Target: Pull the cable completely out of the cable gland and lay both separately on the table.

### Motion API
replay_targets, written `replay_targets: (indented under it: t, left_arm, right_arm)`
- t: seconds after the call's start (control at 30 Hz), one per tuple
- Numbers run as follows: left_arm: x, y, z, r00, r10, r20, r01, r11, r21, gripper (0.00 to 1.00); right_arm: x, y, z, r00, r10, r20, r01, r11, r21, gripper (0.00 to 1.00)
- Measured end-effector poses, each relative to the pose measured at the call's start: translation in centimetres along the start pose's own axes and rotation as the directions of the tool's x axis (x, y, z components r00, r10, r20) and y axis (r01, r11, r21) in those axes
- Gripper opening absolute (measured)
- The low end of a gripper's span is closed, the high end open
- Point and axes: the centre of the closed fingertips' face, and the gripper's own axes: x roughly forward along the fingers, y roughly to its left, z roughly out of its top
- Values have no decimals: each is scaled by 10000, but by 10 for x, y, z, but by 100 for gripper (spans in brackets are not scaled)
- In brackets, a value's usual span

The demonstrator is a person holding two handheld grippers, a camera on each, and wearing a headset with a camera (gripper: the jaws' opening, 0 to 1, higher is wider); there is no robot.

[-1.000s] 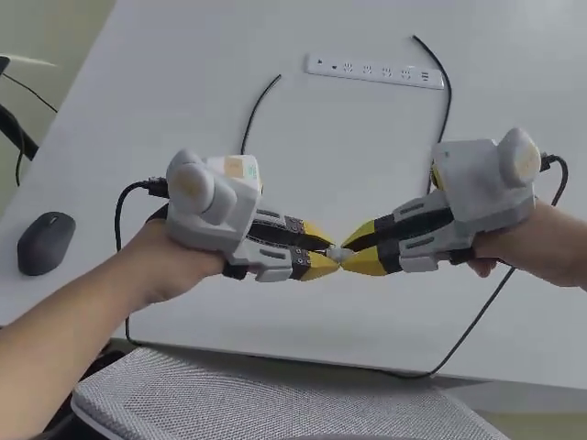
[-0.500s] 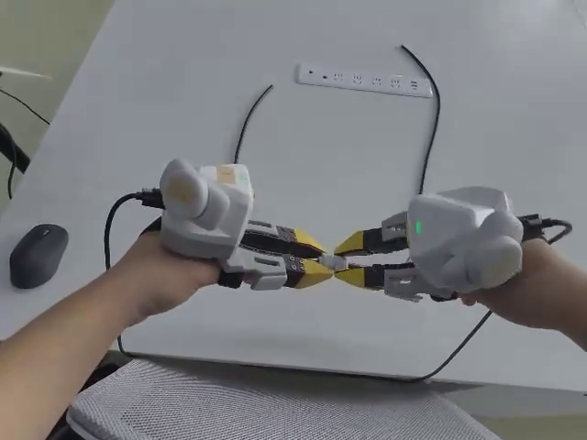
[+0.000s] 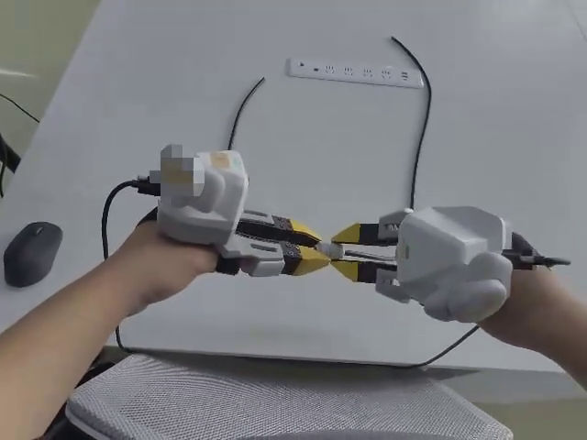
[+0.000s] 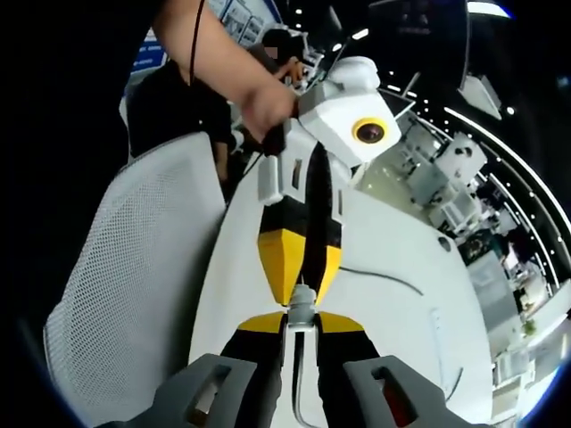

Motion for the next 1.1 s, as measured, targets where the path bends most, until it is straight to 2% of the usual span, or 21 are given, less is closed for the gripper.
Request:
replay_targets:
  t: [0.1,0.17,0.23,0.3,0.37,0.4,0.43,0.47,0.5,0.53,0.57,0.6,0.63,0.67,0.7,0.77,0.8,0.87,0.9,0.97,1.1]
  left_arm:
    - [-1,0,1,10000,11,46,-12,9997,257,15]
    - [-1,0,0,10000,45,35,-46,9995,320,15]
    - [-2,0,0,10000,85,18,-86,9988,477,15]
    - [-3,-1,0,10000,50,33,-52,9983,572,15]
    - [-3,-2,0,10000,46,37,-48,9972,743,15]
    - [-4,-3,1,10000,36,32,-38,9966,825,15]
    - [-3,-4,1,10000,10,42,-14,9957,922,15]
    - [-3,-4,1,10000,-11,49,6,9951,987,15]
    - [-3,-5,1,10000,-26,53,20,9944,1058,15]
    - [-3,-5,1,10000,-45,56,38,9936,1125,15]
    - [-2,-6,1,10000,-69,36,64,9925,1219,15]
    - [-2,-6,1,10000,-80,31,76,9922,1248,15]
    - [-1,-6,1,9999,-105,15,102,9920,1259,15]
    - [-1,-6,1,9999,-117,12,115,9917,1281,15]
    - [-1,-6,1,9999,-131,6,129,9916,1283,15]
    - [-1,-7,1,9999,-149,-25,151,9918,1269,15]
    - [-1,-7,1,9999,-154,-36,157,9917,1280,15]
    - [-1,-7,0,9998,-159,-68,167,9918,1265,15]
    - [-1,-7,0,9998,-165,-77,174,9919,1255,15]
    - [-2,-7,1,9998,-169,-75,177,9918,1265,15]
    - [-3,-7,1,9998,-206,-69,213,9924,1216,15]
  right_arm:
    - [-1,-1,0,9999,9,144,-14,9994,357,8]
    - [-4,-3,1,9991,120,404,-160,9947,1020,10]
    - [-9,-4,2,9962,453,747,-601,9757,2106,14]
    - [-15,-7,3,9888,788,1266,-1145,9452,3058,17]
    - [-21,-7,5,9694,1404,2014,-2168,8742,4345,18]
    - [-22,-6,6,9629,1590,2179,-2456,8508,4646,19]
    - [-25,-10,7,9526,1785,2465,-2879,7911,5397,19]
    - [-27,-15,11,9324,1928,3057,-3415,7470,5704,20]
    - [-30,-13,15,9065,2252,3570,-4066,6931,5952,20]
    - [-31,-12,17,8865,2575,3844,-4555,6310,6279,21]
    - [-26,-15,9,8904,2672,3684,-4525,6060,6542,22]
    - [-23,-16,5,8893,2802,3615,-4563,5978,6592,25]
    - [-20,-15,1,8811,3097,3573,-4729,5825,6612,26]
    - [-17,-15,-2,8804,3164,3533,-4742,5839,6589,24]
    - [-16,-14,-1,8633,3332,3791,-5045,5483,6670,22]
    - [-15,-7,6,8228,3686,4327,-5667,4737,6741,21]
    - [-12,-9,5,8260,3620,4320,-5627,4853,6692,21]
    - [-13,-2,9,8024,3877,4538,-5940,4452,6700,21]
    - [-10,1,9,8002,4003,4465,-5959,4471,6671,20]
    - [-6,5,8,8035,4098,4318,-5911,4627,6607,17]
    - [-5,6,12,7974,4028,4493,-6005,4564,6566,9]
